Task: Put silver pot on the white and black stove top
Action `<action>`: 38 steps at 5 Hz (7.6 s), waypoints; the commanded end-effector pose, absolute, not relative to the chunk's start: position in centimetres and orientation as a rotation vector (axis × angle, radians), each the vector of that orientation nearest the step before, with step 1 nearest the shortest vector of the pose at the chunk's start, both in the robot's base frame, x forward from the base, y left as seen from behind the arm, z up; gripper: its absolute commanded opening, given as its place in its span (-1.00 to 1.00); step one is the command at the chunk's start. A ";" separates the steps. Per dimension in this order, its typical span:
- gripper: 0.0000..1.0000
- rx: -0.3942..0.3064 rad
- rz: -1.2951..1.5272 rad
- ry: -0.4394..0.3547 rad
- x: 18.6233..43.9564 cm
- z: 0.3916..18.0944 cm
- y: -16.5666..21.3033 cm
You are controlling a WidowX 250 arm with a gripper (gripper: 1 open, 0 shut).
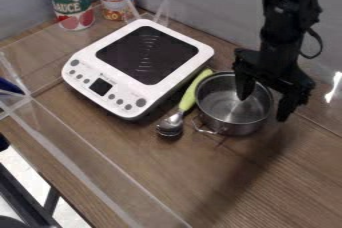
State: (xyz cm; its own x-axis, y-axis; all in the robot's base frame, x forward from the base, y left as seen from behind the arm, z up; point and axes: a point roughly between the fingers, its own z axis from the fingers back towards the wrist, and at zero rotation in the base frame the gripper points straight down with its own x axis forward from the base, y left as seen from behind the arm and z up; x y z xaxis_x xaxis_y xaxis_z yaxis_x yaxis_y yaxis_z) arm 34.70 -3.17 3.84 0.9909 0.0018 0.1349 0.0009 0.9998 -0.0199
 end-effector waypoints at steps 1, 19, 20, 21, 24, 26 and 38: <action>1.00 -0.036 0.006 -0.178 34.8 5.1 -2.8; -1.00 0.005 0.225 -0.130 32.1 10.8 4.5; -1.00 0.007 0.241 -0.133 31.7 10.4 4.4; -1.00 0.010 0.250 -0.134 31.4 9.7 4.2; -1.00 -0.018 0.173 -0.128 28.3 9.8 5.7; -1.00 -0.043 0.165 -0.159 29.3 10.8 5.8; -1.00 0.008 0.151 -0.120 28.7 15.1 2.6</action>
